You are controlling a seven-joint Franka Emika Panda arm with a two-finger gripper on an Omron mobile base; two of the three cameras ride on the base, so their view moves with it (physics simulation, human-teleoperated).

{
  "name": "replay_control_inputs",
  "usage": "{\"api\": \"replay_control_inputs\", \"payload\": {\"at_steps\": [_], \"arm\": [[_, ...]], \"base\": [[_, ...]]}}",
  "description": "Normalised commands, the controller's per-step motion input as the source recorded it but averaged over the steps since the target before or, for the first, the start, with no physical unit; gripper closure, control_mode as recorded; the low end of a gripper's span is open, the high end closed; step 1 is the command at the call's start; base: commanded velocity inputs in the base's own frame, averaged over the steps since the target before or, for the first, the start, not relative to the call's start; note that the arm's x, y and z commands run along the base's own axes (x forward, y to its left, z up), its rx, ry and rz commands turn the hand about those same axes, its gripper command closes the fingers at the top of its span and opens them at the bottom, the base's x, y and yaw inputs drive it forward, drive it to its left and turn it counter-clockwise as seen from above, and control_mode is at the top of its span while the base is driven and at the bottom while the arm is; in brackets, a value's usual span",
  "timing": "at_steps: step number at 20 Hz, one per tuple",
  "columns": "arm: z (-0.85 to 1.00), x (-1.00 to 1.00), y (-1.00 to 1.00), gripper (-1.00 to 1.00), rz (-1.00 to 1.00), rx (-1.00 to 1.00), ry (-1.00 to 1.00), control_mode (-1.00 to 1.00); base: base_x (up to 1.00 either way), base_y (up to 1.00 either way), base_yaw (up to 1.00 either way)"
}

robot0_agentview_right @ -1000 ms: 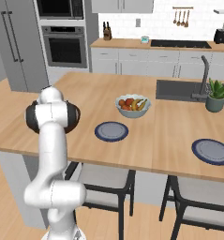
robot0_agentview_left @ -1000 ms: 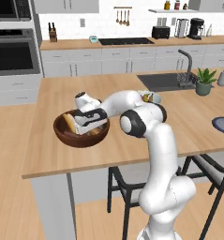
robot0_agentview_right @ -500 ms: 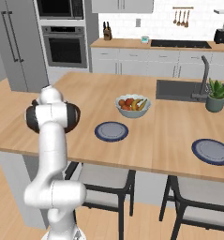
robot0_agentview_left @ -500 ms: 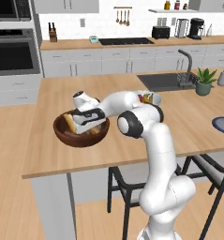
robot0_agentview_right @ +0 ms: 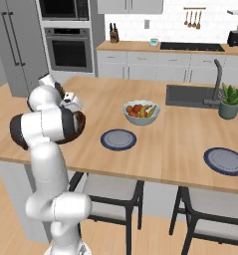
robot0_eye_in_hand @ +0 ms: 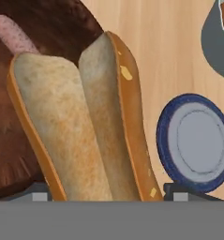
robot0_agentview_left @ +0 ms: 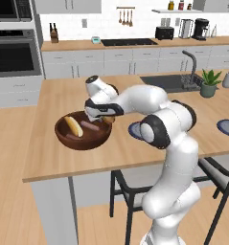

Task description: Place one bun and one sausage from the bowl on each plate.

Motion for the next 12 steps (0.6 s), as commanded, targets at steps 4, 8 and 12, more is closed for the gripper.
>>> {"api": "replay_control_inputs", "payload": {"at_steps": [4,8,12], "arm": [[0.87,-1.00,-1.00,1.00,-0.05,0.07,-0.14,-1.00],[0.77,-1.00,-1.00,1.00,-0.07,0.13,-0.06,-1.00],[-0.16,-0.57,-0.99,1.00,-0.21,0.12,0.07,-1.00]], "base": [[0.00,0.00,0.00],[0.00,0.00,0.00],[0.00,0.00,0.00]]}}
